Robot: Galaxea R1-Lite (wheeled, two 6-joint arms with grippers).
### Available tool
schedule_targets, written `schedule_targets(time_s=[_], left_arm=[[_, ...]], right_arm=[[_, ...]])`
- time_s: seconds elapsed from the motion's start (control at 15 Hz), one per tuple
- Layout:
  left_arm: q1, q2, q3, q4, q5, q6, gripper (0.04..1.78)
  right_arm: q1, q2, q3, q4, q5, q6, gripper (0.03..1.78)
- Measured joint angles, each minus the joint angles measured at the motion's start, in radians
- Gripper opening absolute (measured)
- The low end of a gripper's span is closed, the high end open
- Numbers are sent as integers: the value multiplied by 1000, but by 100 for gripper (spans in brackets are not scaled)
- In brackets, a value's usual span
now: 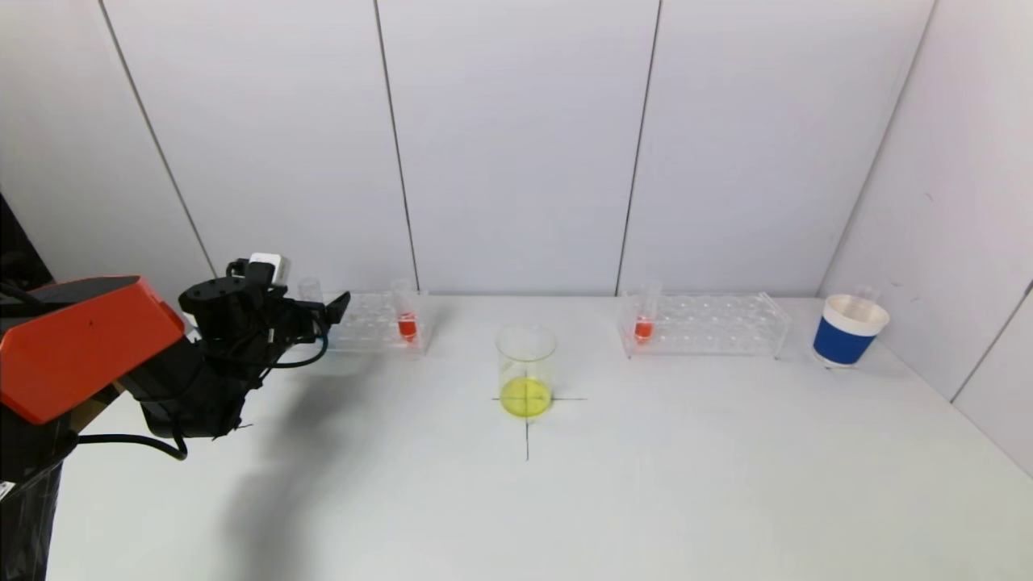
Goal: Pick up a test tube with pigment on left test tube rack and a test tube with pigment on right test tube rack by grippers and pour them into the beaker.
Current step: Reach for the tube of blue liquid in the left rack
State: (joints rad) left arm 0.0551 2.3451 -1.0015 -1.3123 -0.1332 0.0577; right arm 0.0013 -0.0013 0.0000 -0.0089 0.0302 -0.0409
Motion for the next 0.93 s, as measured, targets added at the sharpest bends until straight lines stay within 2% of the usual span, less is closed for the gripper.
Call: schedule_targets(time_s=[0.13, 0.27, 0.47, 0.73, 0.8, 0.93], left_arm=[[0, 0, 0, 0, 0, -1, 175], [0, 0, -2, 2, 0, -1, 163], [0, 1, -4, 2, 2, -1, 127], [0, 2, -6, 3, 2, -1, 55], [0, 2, -6, 3, 2, -2, 47], [0, 2, -6, 3, 1, -2, 44]], right_arm=[[0, 0, 0, 0, 0, 0, 177], [0, 0, 0, 0, 0, 0, 177], [0, 0, 0, 0, 0, 0, 177], [0, 0, 0, 0, 0, 0, 177], [0, 0, 0, 0, 0, 0, 177], [0, 0, 0, 0, 0, 0, 177]])
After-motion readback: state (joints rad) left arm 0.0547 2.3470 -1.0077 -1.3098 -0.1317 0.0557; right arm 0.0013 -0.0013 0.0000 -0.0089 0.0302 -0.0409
